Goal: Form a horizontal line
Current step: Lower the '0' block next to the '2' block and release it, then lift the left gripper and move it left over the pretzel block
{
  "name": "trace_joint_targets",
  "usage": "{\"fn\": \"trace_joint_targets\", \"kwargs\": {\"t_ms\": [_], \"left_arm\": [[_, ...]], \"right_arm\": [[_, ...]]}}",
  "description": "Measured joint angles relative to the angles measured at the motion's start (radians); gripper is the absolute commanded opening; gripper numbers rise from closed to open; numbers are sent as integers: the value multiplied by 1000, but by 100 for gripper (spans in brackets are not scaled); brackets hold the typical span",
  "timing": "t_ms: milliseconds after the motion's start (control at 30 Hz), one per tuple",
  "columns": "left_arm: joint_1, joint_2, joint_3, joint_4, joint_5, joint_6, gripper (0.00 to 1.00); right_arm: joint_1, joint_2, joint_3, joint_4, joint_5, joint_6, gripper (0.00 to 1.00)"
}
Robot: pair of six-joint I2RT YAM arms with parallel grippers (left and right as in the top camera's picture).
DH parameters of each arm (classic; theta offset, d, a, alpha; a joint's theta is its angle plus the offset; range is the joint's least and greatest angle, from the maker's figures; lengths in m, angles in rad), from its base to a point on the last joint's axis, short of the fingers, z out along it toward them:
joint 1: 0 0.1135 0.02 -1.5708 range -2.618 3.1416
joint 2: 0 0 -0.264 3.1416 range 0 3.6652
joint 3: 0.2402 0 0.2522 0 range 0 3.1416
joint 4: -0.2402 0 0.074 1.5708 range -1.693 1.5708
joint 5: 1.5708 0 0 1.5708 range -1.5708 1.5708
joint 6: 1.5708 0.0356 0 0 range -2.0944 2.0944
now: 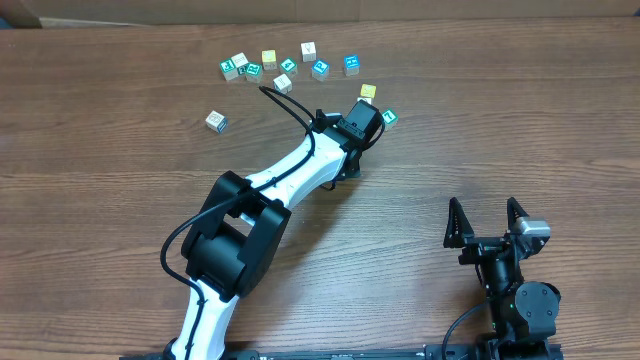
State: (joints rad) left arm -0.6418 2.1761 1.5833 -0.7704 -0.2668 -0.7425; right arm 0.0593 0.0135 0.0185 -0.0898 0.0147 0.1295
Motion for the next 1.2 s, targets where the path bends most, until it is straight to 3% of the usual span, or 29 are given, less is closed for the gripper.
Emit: {"fn": "trace_joint_targets", "kwargs": {"t_ms": [700,1000,1200], "left_arm": [[0,0,8,-13,0,0,4],[2,2,197,-21,10,45,4],[48,2,332,-103,101,106,4]], "right_arm": [[0,0,0,0,0,0,100],[0,0,0,0,0,0,100],[0,0,0,0,0,0,100]]}}
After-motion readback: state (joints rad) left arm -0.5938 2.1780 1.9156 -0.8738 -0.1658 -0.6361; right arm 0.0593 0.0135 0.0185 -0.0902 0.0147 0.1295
